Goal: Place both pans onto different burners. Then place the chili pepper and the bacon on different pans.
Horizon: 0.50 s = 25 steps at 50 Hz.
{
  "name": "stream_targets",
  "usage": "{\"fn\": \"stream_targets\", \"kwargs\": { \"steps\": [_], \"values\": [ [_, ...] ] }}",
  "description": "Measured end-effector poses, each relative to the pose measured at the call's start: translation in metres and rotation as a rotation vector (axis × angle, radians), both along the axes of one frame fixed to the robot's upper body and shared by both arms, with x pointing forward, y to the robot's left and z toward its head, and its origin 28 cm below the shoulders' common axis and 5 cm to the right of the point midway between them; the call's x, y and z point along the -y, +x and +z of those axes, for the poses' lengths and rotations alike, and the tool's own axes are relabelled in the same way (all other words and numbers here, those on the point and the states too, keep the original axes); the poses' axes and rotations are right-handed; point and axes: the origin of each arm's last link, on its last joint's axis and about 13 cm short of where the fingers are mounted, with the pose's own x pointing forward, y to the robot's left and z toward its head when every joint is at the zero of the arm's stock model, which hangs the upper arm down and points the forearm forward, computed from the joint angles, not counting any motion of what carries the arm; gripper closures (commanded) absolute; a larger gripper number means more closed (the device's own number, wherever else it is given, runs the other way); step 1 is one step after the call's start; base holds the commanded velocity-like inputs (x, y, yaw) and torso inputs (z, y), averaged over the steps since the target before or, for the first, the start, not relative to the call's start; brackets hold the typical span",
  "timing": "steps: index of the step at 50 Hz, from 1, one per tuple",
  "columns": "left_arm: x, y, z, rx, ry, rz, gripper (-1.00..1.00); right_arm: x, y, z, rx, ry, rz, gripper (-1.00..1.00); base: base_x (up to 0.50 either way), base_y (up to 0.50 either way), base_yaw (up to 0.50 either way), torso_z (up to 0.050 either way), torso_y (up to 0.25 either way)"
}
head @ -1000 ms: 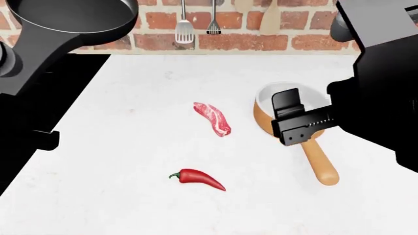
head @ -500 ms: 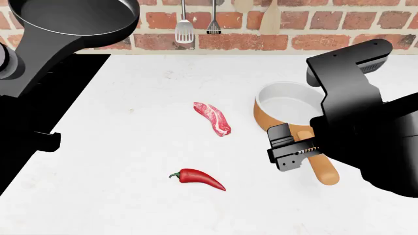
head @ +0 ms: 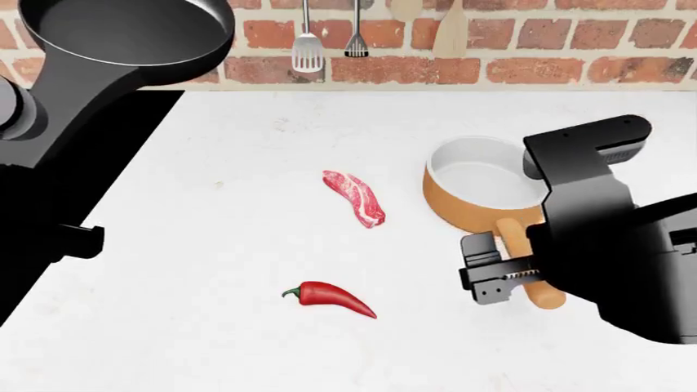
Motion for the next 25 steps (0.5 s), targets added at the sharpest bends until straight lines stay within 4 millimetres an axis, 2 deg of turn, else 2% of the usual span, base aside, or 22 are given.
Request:
{"fn": "stream_targets", "kwargs": {
  "steps": [25],
  "values": [
    [0.0, 0.0, -0.001, -0.006, 0.001, -0.003, 1.0, 0.009, 0.004, -0.028, -0.055, 0.016, -0.012, -1.0, 0.0, 0.0, 0.0, 0.0, 0.002]
  ]
}}
